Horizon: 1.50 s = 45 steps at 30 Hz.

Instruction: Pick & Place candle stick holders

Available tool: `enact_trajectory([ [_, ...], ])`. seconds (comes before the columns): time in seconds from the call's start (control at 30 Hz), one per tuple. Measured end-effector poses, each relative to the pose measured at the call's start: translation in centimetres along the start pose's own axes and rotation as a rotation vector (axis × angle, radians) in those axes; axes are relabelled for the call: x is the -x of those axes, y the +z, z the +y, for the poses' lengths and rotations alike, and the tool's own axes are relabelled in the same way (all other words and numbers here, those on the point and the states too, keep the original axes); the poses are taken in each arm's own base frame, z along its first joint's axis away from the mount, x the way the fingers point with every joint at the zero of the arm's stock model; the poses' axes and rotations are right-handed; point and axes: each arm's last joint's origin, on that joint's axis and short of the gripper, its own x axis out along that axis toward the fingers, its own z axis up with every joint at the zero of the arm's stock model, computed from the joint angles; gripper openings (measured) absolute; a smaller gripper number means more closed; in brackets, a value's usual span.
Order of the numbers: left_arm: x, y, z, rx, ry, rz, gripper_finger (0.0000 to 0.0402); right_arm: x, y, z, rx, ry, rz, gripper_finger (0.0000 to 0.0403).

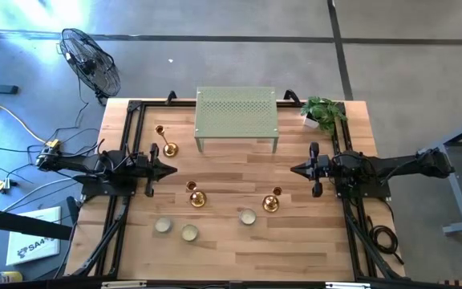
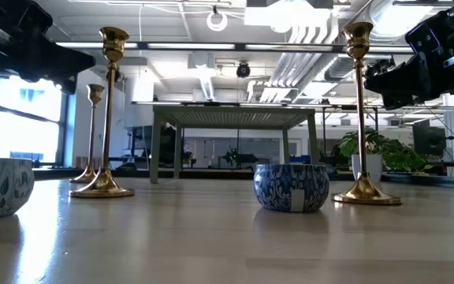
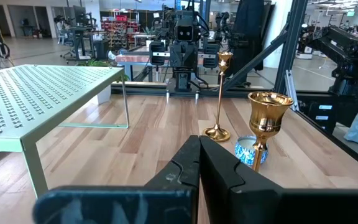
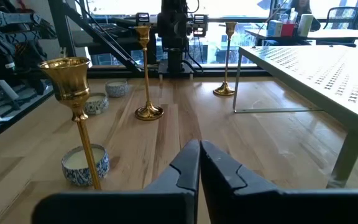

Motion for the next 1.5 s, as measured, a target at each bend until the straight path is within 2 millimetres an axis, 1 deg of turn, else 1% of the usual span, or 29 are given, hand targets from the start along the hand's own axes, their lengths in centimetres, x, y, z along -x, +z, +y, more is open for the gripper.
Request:
enact_trajectory([
  [0.6,0.0,0.0,0.0,0.0,0.0,0.0,0.0,0.0,0.0,0.0,0.0,0.0,0.0,0.0003],
  [0.77,0.0,0.6,0.0,0.018,0.009,-0.075,0.0,0.0,0.0,0.0,0.0,0.0,0.001,0.0005],
  [0.87,0.1,1.0,-0.2,0.065,-0.055,-0.111,0.0,0.0,0.0,0.0,0.0,0.0,0.0,0.0003],
  [1.0,0.1,0.9,-0.5,0.089,-0.168,-0.093,0.0,0.0,0.0,0.0,0.0,0.0,0.001,0.0001],
  [1.2,0.1,0.9,-0.4,0.129,-0.142,-0.093,0.0,0.0,0.0,0.0,0.0,0.0,0.001,0.0004],
  [1.33,0.1,0.8,-0.5,0.199,-0.193,-0.065,0.0,0.0,0.0,0.0,0.0,0.0,0.0,0.0003],
  [1.43,0.1,0.5,-0.5,0.199,-0.189,-0.041,0.0,0.0,0.0,0.0,0.0,0.0,0.0,0.0001],
  [1.5,0.0,0.4,-0.4,0.182,-0.15,-0.037,0.0,0.0,0.0,0.0,0.0,0.0,0.001,0.0001],
])
